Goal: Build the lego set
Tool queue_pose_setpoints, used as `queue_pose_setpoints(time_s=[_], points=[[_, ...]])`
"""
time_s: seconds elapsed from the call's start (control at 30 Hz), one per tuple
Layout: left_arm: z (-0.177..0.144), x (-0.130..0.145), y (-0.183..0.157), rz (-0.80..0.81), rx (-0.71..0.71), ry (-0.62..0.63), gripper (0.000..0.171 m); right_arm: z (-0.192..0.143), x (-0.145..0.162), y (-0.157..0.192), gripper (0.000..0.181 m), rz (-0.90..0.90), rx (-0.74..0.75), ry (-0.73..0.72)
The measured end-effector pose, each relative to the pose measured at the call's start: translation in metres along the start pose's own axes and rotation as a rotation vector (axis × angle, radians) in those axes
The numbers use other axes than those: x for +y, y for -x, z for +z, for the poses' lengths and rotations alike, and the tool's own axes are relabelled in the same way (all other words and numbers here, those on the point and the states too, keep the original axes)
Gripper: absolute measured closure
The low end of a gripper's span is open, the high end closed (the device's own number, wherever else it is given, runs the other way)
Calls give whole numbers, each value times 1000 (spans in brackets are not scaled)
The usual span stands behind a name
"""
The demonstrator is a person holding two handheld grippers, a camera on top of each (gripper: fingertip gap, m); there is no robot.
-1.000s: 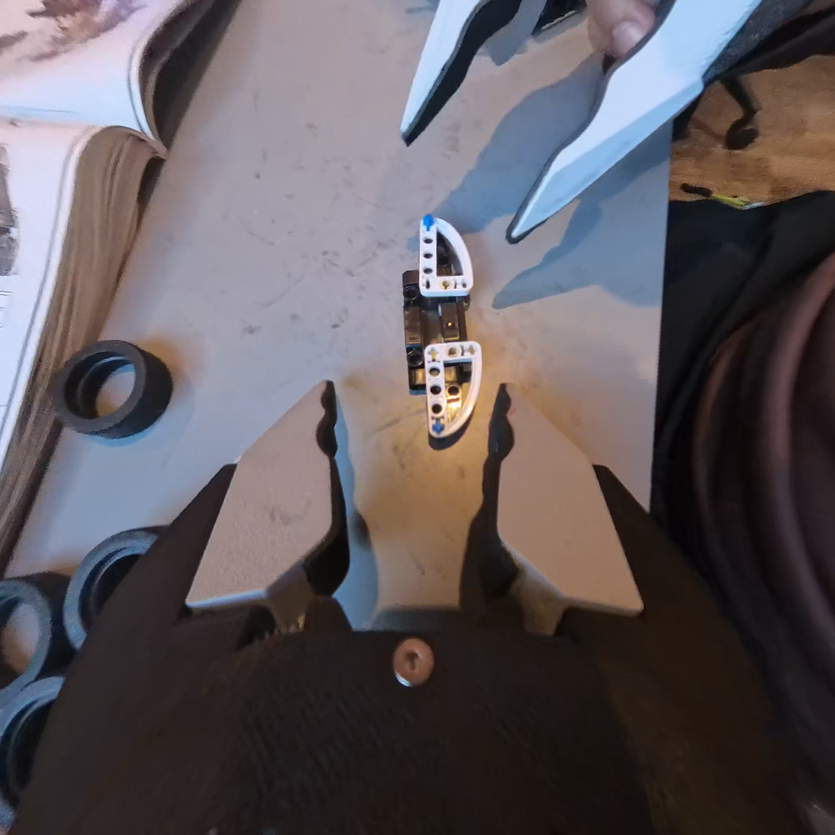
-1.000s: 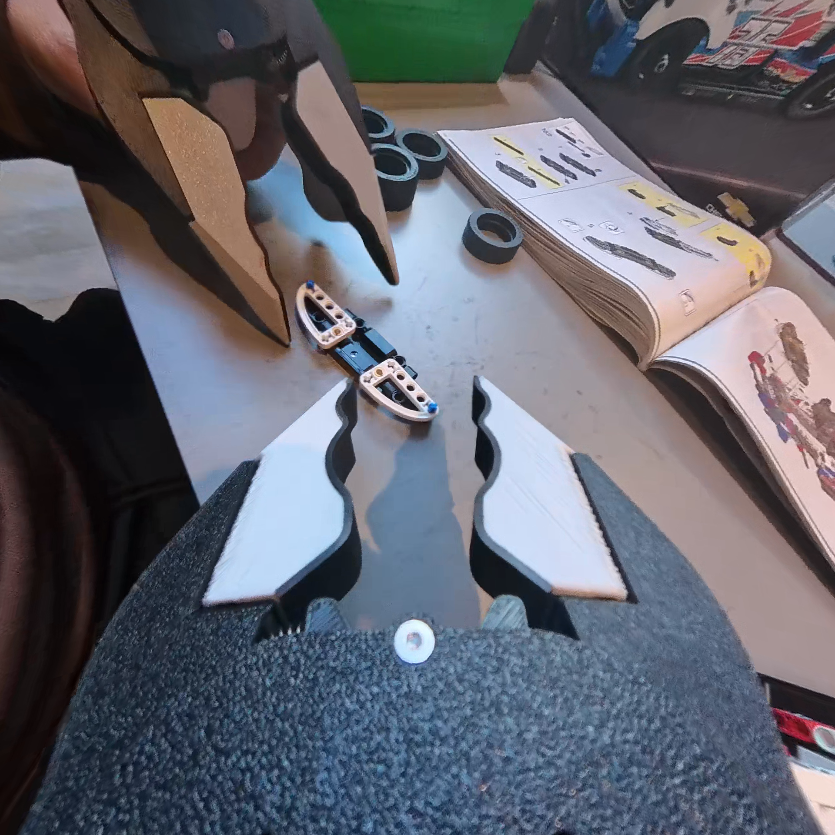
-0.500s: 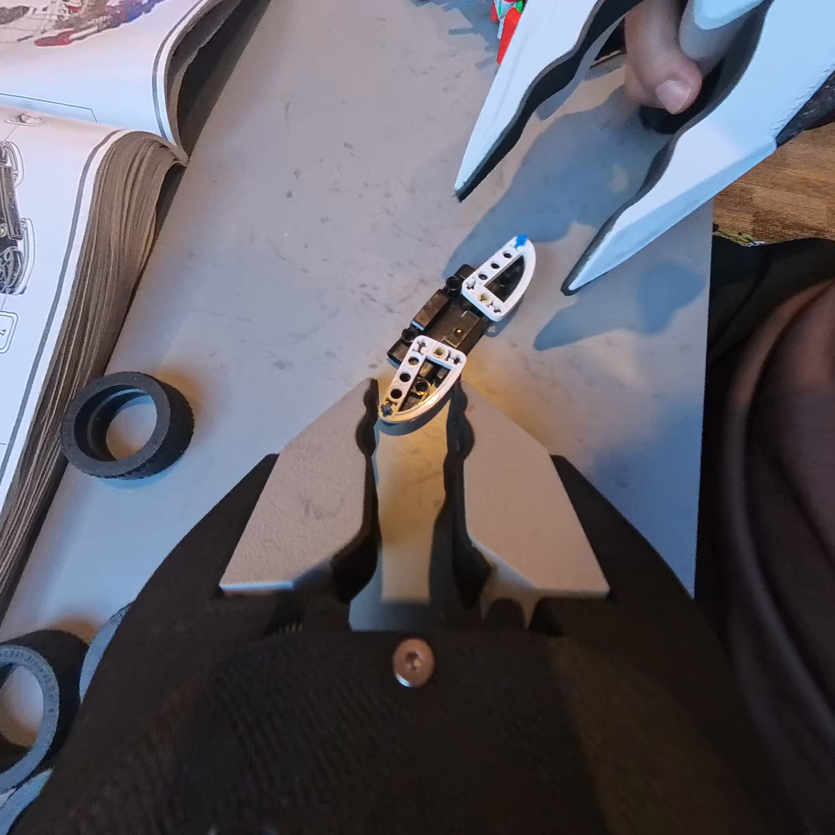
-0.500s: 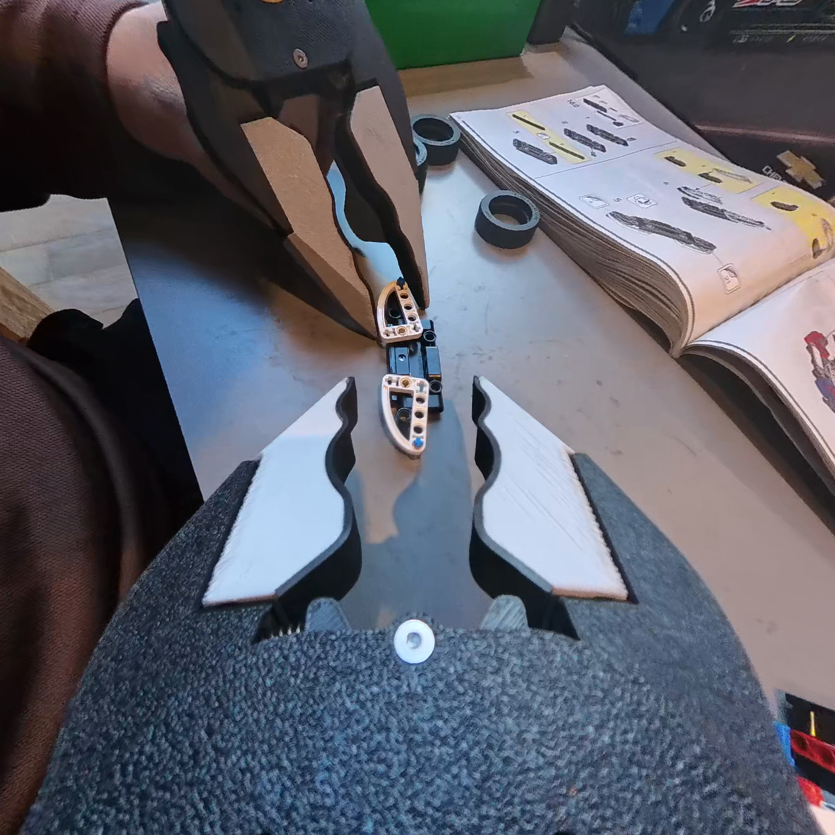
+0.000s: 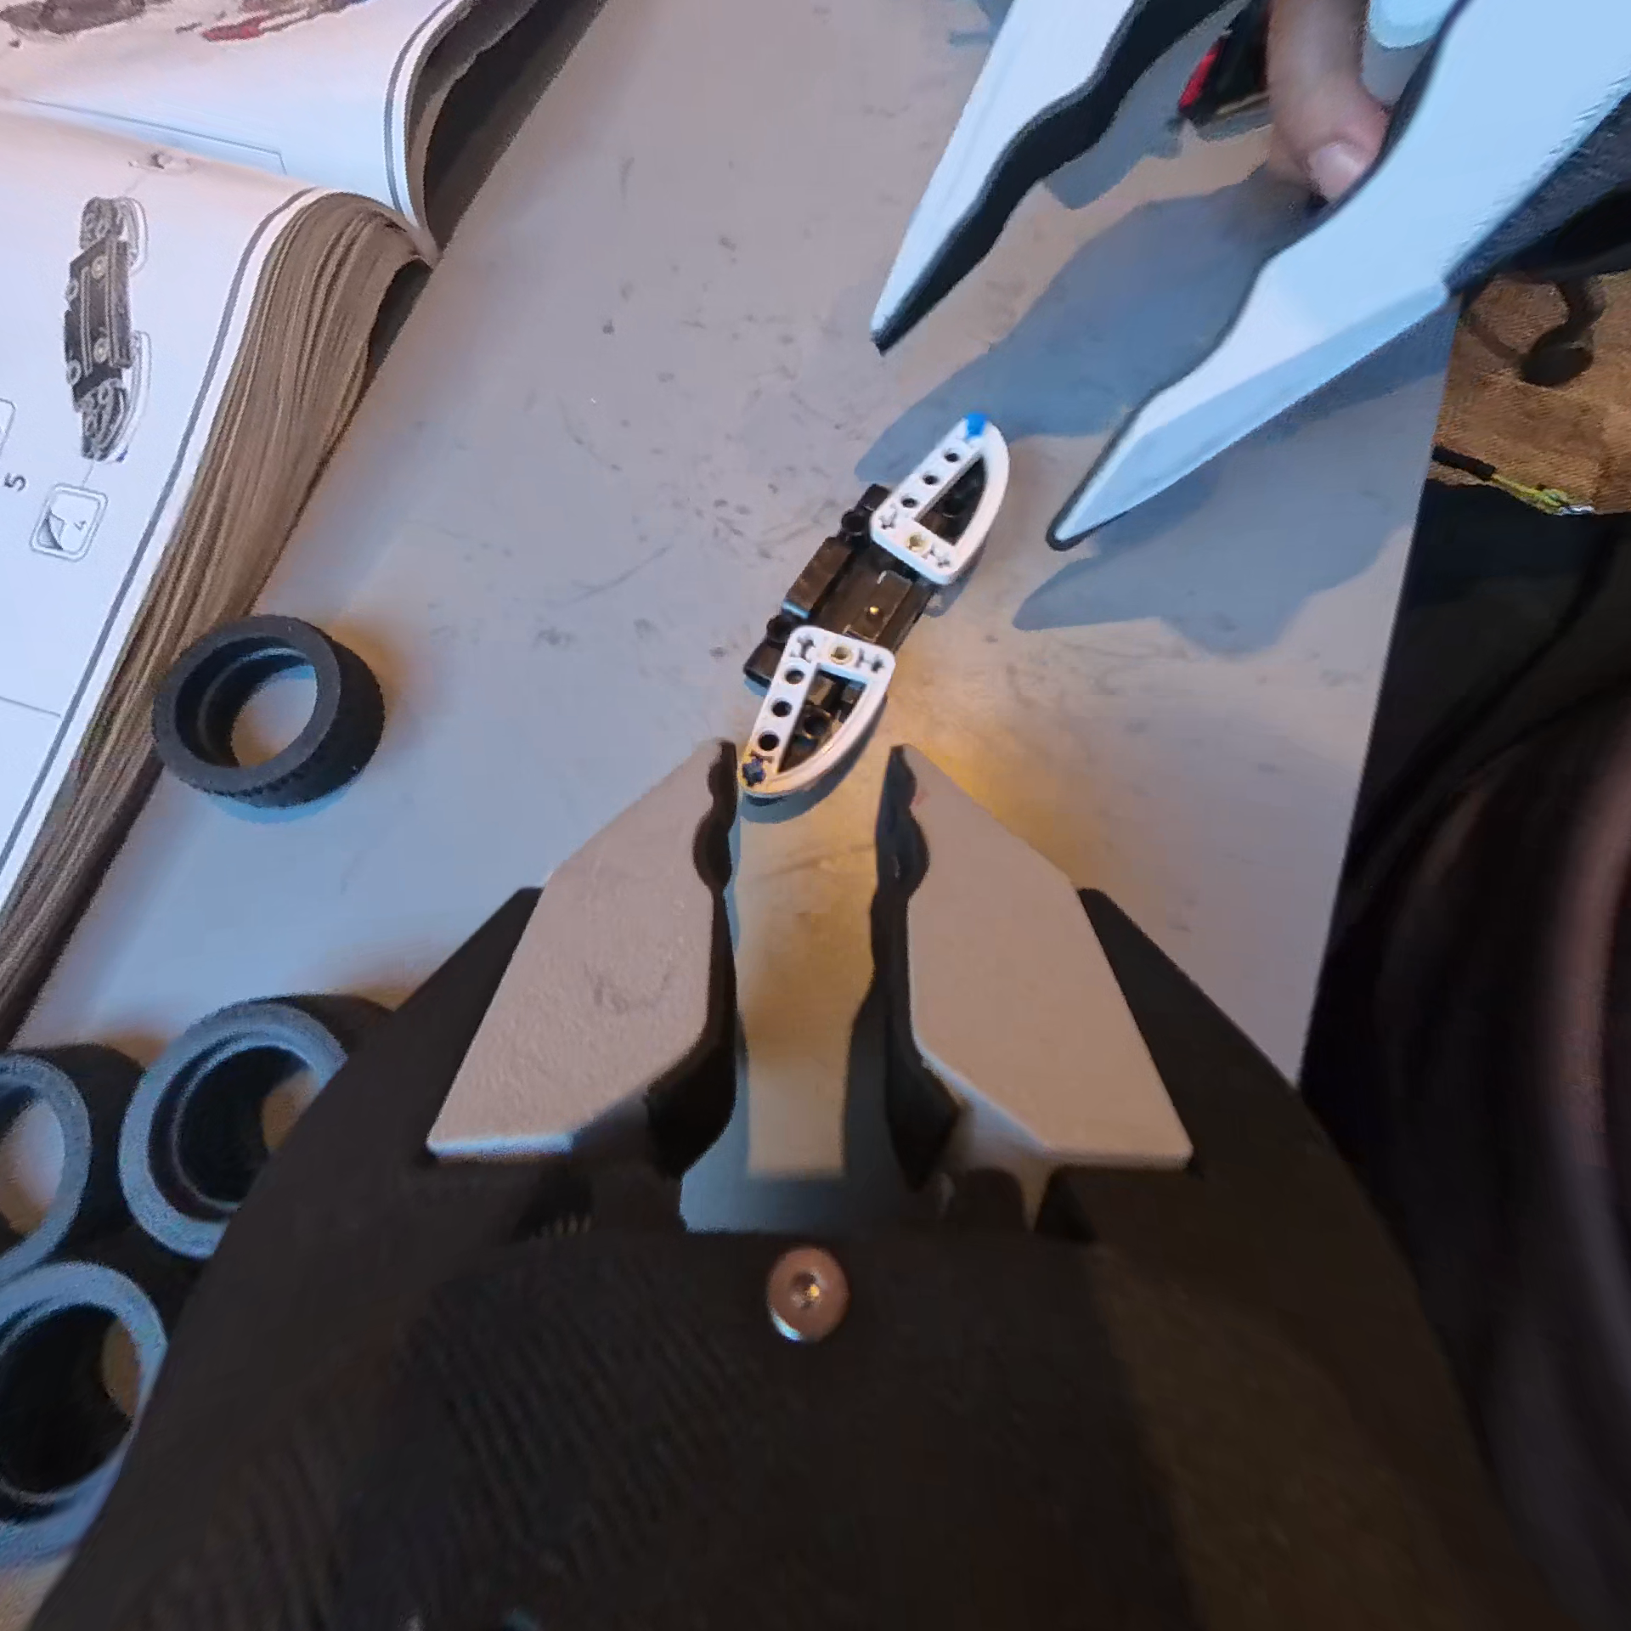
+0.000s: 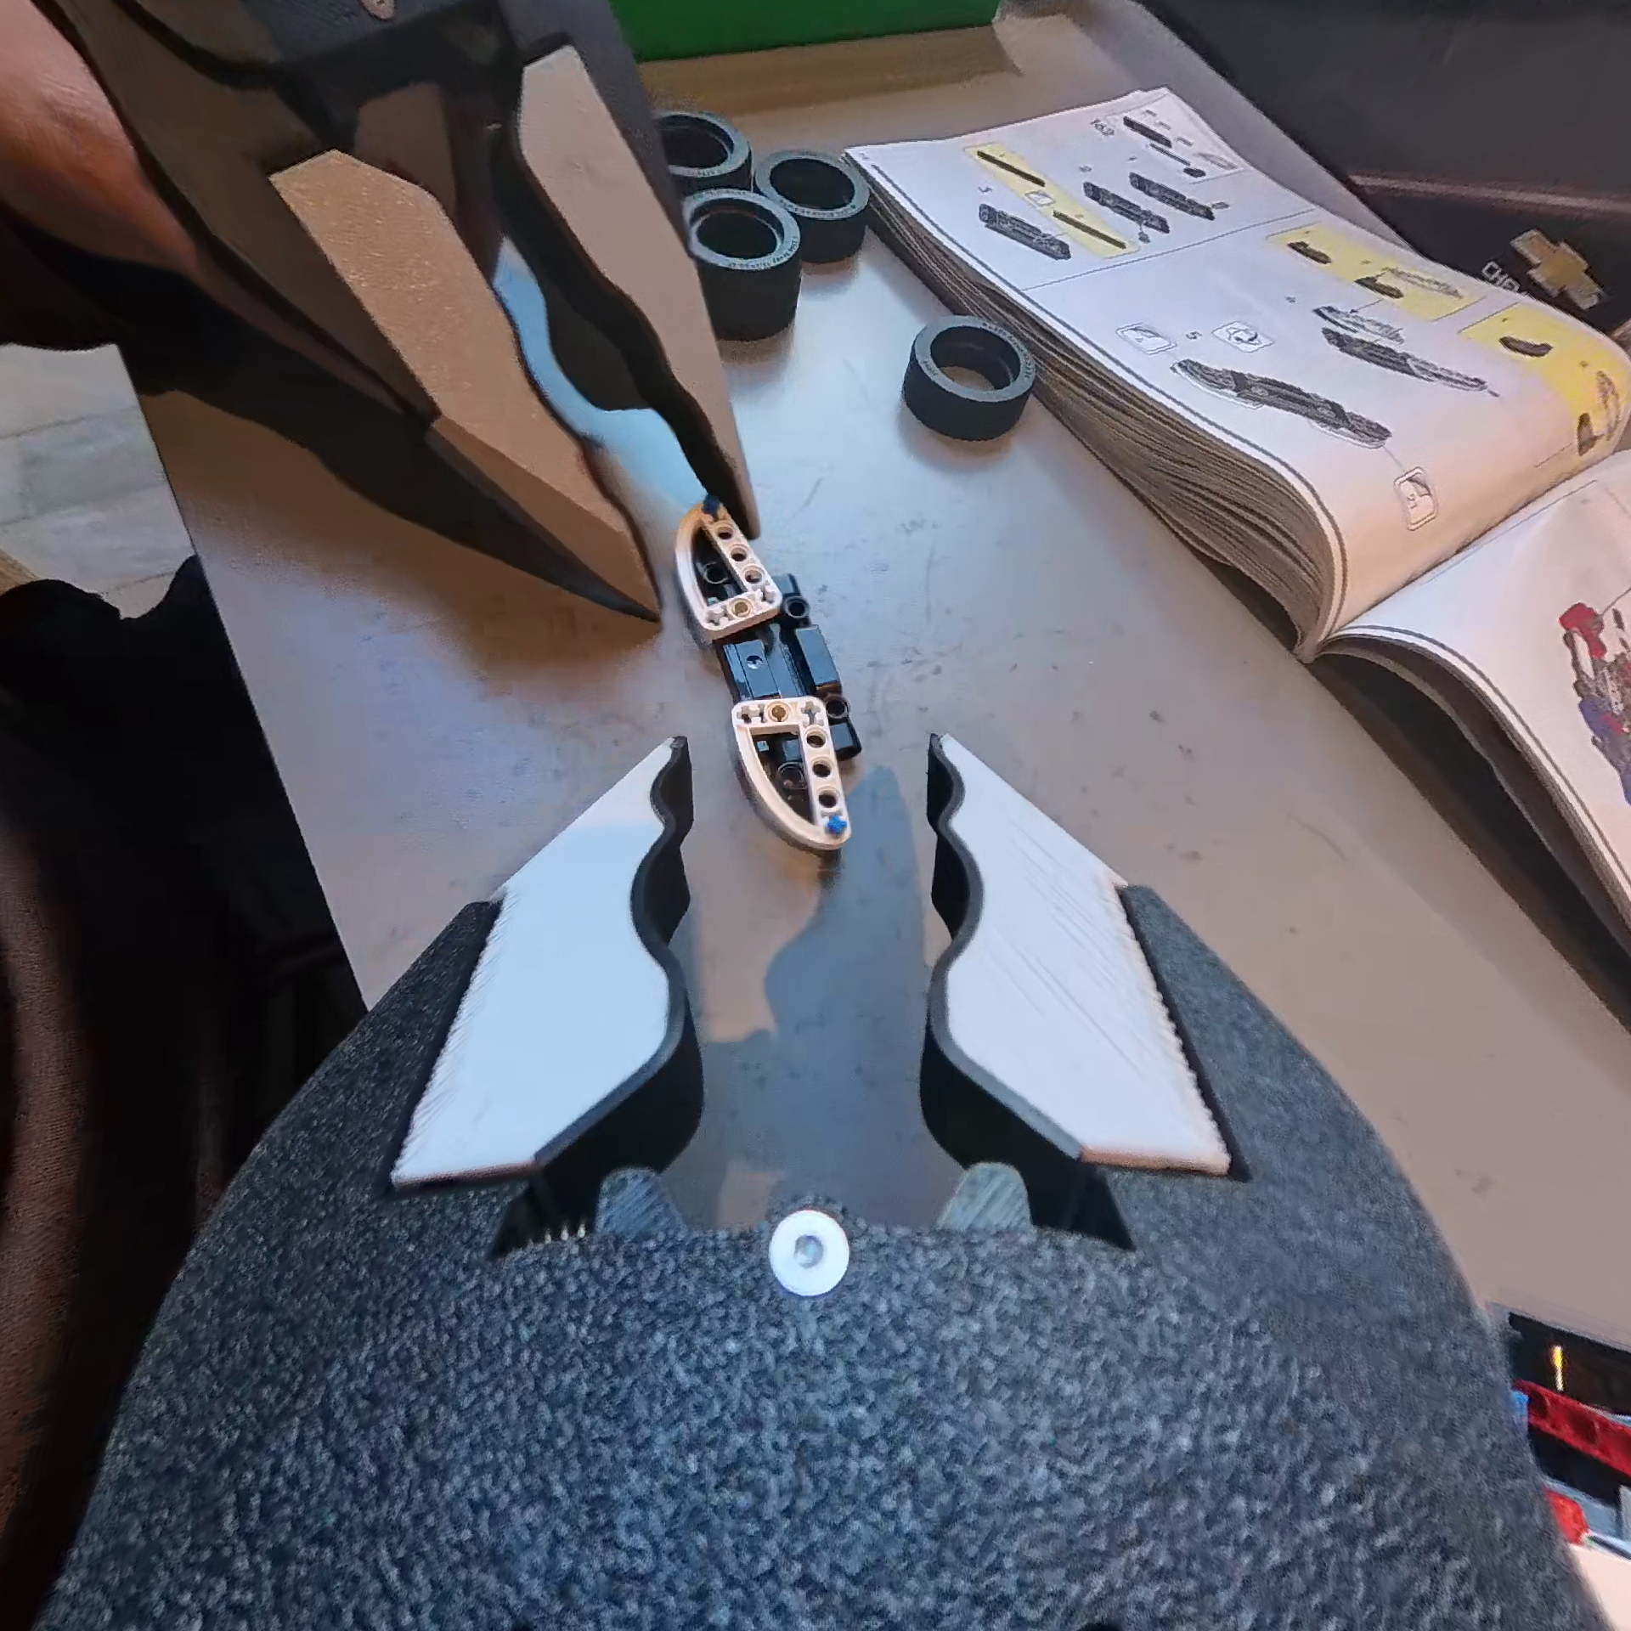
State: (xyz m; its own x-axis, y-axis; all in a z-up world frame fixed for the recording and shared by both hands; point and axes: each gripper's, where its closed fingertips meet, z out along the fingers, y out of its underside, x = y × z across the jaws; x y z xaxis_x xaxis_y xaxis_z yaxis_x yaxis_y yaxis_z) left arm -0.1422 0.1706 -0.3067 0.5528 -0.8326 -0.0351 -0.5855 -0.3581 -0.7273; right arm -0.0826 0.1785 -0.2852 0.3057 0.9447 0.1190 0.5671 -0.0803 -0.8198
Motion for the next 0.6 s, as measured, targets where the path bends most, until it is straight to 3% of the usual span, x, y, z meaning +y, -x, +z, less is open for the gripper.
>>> queue_pose_setpoints(time_s=[0.17,0.3,0.43,0.6], points=[[-12,9,-11,2,-39,-3,134,-3,-6,1,128,-17,-18,-45],[-24,5,-1,35,-170,-72,134,-9,-18,3,128,-80,-15,-133],[-37,-4,10,8,-255,-163,132,-17,-30,-4,128,-121,73,-225],[-43,-6,20,-90,-253,-203,129,-26,-39,-10,128,-120,148,-299]])
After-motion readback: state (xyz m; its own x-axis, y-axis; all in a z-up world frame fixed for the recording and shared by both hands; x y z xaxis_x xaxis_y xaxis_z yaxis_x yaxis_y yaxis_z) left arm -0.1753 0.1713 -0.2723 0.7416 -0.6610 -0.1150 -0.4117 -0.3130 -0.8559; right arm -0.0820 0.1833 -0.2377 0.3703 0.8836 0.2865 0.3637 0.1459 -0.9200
